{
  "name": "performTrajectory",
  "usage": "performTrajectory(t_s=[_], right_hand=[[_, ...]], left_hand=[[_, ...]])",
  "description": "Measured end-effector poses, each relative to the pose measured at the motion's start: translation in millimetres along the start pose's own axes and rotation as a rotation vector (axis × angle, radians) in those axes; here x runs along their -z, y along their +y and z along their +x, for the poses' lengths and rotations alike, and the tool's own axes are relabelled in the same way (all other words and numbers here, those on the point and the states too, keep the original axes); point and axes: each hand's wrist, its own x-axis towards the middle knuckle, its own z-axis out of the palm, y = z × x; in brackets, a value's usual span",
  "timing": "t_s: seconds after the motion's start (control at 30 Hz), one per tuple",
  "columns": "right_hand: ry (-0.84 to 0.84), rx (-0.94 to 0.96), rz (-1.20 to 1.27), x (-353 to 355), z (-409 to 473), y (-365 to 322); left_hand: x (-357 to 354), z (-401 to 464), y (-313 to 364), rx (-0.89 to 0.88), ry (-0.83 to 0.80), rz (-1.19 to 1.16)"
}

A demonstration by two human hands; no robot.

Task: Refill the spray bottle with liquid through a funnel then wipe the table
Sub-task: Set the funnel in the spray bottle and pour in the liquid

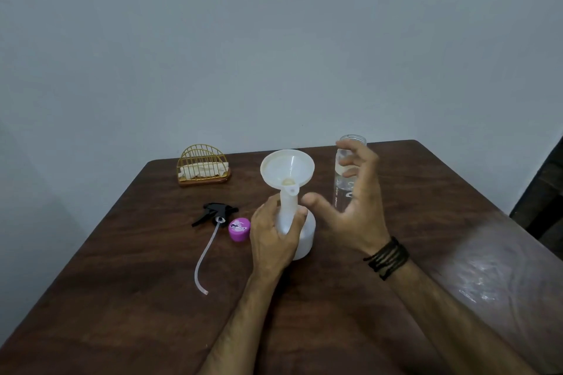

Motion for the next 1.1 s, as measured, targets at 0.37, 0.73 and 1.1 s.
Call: performTrajectory(t_s=[0.37, 0.73, 1.1], right_hand=[[-0.014, -0.481, 0.024, 10, 5, 50], [-0.128, -0.471, 0.025, 7, 15, 55], [-0.277, -0.136, -0.215, 23, 53, 35]], left_hand=[[-2, 13, 36, 0.060, 0.065, -0.261], [-4, 30, 31, -0.059, -0.001, -0.214], [-10, 22, 26, -0.045, 0.064, -0.313]])
